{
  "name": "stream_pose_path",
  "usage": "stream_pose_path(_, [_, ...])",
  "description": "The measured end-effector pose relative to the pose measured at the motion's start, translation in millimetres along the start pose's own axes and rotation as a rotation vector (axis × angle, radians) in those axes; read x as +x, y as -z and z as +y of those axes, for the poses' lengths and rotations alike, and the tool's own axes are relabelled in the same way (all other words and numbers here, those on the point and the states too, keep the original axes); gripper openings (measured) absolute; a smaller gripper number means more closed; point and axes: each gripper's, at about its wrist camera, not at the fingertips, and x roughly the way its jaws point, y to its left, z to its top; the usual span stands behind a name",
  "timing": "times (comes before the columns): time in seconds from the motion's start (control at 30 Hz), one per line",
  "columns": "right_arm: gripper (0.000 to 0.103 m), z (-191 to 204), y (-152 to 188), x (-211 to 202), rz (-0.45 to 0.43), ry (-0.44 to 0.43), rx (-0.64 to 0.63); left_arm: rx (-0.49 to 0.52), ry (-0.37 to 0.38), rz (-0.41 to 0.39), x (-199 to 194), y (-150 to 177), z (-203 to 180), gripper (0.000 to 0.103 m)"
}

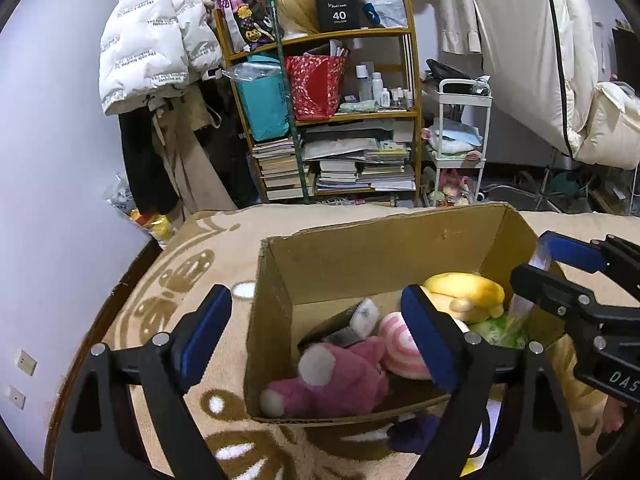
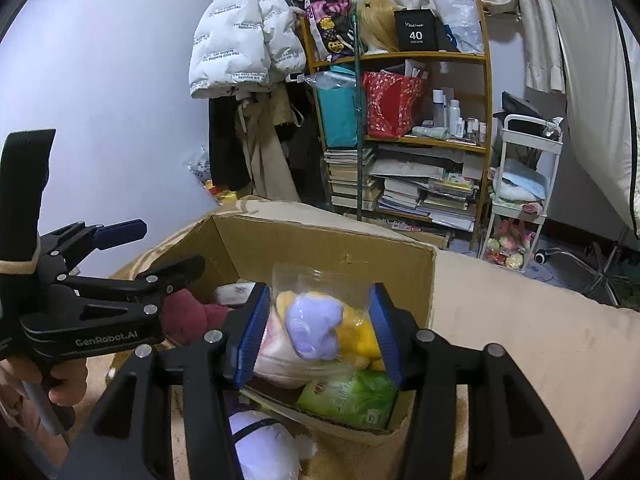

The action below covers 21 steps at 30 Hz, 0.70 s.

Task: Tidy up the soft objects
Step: 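Open left tool to drop tissue pack in box while right tool drops bagged toy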

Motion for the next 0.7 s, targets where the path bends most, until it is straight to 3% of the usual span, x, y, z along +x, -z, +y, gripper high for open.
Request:
stream_pose_path(0.1, [0.068,-2,-1,-4,-0.008,0.025,0.004,0.005,-0.006,0.0,-3,3,0,0.099])
stream_pose_path(0.2, [0.073,-4,1,-9,-0.002,0.039,0.022,0.015,-0.017,0.003,-10,6,-2,0.1])
stream_pose_path(0.27, [0.093,-5,1,-16,-0.01,0.044,0.035,0.028,-0.011,0.004,-16,8,-3,0.101])
stream_pose_path(0.37, [0.102,-5,2,-27,-0.036,0.049,0.038,0.018,-0.019,0.001,-23,10,-3,0.102])
stream_pose_path(0.7, [0.103,5,10,-53,-0.029,0.04,0.03,0.022,-0.013,0.027,-46,20,-4,0.102])
